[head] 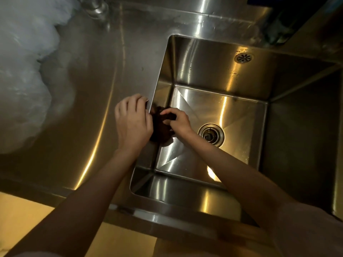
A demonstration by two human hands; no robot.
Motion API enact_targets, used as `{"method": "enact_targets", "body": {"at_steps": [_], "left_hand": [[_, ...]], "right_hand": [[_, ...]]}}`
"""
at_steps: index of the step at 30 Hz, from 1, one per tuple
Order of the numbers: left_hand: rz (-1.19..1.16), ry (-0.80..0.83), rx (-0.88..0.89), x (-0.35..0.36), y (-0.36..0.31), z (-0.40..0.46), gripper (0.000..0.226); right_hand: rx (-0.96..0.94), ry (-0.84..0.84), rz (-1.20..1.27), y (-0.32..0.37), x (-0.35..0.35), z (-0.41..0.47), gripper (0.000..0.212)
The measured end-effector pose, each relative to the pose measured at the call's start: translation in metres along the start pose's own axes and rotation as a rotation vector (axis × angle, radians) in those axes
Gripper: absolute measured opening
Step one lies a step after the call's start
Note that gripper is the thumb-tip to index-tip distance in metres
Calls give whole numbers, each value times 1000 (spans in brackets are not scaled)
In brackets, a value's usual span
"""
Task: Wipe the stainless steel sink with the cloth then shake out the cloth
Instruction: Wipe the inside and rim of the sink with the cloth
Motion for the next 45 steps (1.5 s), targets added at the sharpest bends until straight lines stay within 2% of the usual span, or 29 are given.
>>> {"method": "enact_targets", "body": {"at_steps": [6, 8, 11, 14, 18, 22, 28, 33, 37, 41, 45], "left_hand": [[16, 13, -8, 1, 0, 0, 32], [21, 17, -11, 1, 1, 0, 32], [24, 13, -6, 0, 0, 1, 32], [11, 21, -10, 0, -1, 0, 32], [-7, 36, -17, 4, 1, 0, 33], [-4, 1, -10, 4, 2, 0, 33], [6, -6, -6, 2, 0, 0, 34], [19, 6, -5, 2, -1, 0, 35], [18, 9, -1, 2, -1, 0, 35], [13, 0, 3, 1, -2, 0, 34], [19, -10, 4, 3, 0, 0, 33]], "right_hand": [[-345, 4, 94, 107, -15, -33, 46], [-399, 14, 93, 121, -17, -35, 46], [-373, 9, 60, 105, -16, -23, 45], [-282, 1, 2, 62, -12, 1, 42], [-137, -57, -59, -1, -7, 33, 49], [-95, -113, -70, -27, -10, 49, 42], [-144, -78, -9, 8, -14, 38, 45], [-435, 10, 48, 119, -24, -10, 39], [-581, -32, 70, 170, -36, -29, 36], [-506, -109, 53, 148, -42, 3, 34], [-318, -127, -30, 80, -33, 53, 36]]}}
Point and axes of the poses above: each hand's wrist, its own z-axis towards the middle knuckle, its own x-axis out of the palm, y = z × x, the point moved 9 cm from there along z, towards the middle knuckle, and after that the axes turned 8 degrees about z, right-handed, at the moved point
